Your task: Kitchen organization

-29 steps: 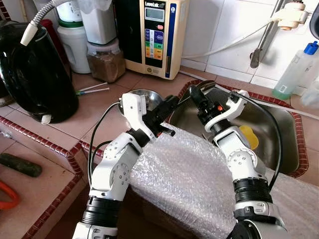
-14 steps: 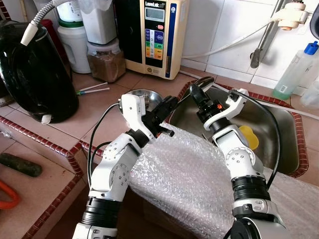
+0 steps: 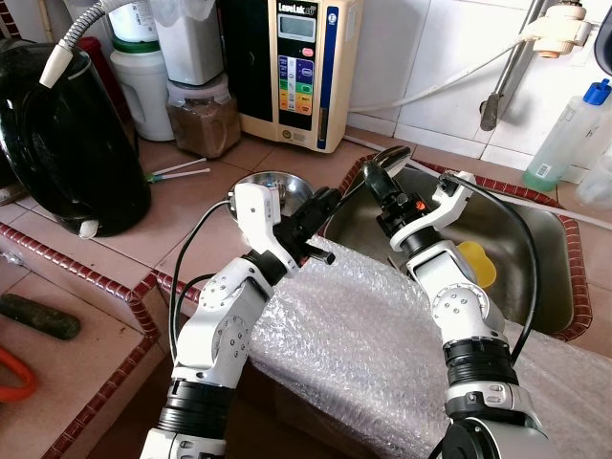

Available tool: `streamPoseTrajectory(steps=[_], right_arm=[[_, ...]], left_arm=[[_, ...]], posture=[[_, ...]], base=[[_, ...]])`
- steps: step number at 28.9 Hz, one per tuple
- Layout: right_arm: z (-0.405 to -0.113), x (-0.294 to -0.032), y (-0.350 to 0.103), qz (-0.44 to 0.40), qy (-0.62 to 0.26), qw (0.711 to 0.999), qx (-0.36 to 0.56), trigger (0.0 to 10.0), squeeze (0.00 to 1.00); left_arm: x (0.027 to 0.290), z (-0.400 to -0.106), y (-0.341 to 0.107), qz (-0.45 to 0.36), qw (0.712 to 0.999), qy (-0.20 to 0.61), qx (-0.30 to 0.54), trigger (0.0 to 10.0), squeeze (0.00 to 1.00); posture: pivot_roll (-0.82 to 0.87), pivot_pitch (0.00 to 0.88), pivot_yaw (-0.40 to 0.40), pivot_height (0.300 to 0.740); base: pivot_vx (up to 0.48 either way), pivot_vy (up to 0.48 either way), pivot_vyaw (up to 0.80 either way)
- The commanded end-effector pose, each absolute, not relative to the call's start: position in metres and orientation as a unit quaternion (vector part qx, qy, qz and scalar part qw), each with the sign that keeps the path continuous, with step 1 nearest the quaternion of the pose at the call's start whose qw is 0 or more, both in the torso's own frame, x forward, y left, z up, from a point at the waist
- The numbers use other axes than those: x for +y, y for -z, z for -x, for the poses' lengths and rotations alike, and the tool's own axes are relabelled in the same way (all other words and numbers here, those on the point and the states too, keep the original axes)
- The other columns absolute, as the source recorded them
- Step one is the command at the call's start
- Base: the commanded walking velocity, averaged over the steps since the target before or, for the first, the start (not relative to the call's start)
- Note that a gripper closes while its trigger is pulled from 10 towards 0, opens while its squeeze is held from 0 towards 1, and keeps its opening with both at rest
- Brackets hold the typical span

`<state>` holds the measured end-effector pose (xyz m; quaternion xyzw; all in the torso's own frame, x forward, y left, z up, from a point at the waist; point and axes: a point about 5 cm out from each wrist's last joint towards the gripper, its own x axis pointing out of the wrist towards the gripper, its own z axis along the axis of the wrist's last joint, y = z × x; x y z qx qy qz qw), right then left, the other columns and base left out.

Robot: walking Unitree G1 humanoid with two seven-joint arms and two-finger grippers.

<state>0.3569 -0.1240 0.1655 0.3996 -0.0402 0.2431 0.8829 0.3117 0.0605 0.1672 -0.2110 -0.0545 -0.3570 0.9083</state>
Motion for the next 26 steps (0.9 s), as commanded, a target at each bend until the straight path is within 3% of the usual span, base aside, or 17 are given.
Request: streamPoseTrajectory(steps=[1, 2, 15, 26], right_arm=[[-0.358, -0.127, -0.166, -0.388, -0.233, 0.89, -0.043, 0.0, 0.0], [-0.358, -0.127, -0.166, -0.388, -0.232, 0.891, -0.043, 0.0, 0.0], [-0.362, -0.136, -0.162, -0.36, -0.189, 0.912, -0.046, 0.0, 0.0], [-0.371, -0.173, -0.147, -0.225, -0.051, 0.972, -0.03, 0.0, 0.0]], left_arm=[[0.063, -0.315, -0.162, 0.194, 0.917, 0.345, -0.042, 10.0, 0.28], [0.064, -0.315, -0.161, 0.195, 0.918, 0.342, -0.039, 10.0, 0.98], [0.071, -0.319, -0.145, 0.182, 0.933, 0.312, -0.009, 10.0, 1.0], [0.075, -0.311, -0.13, 0.13, 0.935, 0.33, 0.022, 10.0, 1.0]], posture=[[0.01, 0.0, 0.0, 0.74], [0.01, 0.0, 0.0, 0.74], [0.01, 0.0, 0.002, 0.74], [0.02, 0.0, -0.002, 0.74]], base=[[0.0, 0.0, 0.0], [0.0, 0.0, 0.0], [0.0, 0.0, 0.0], [0.0, 0.0, 0.0]])
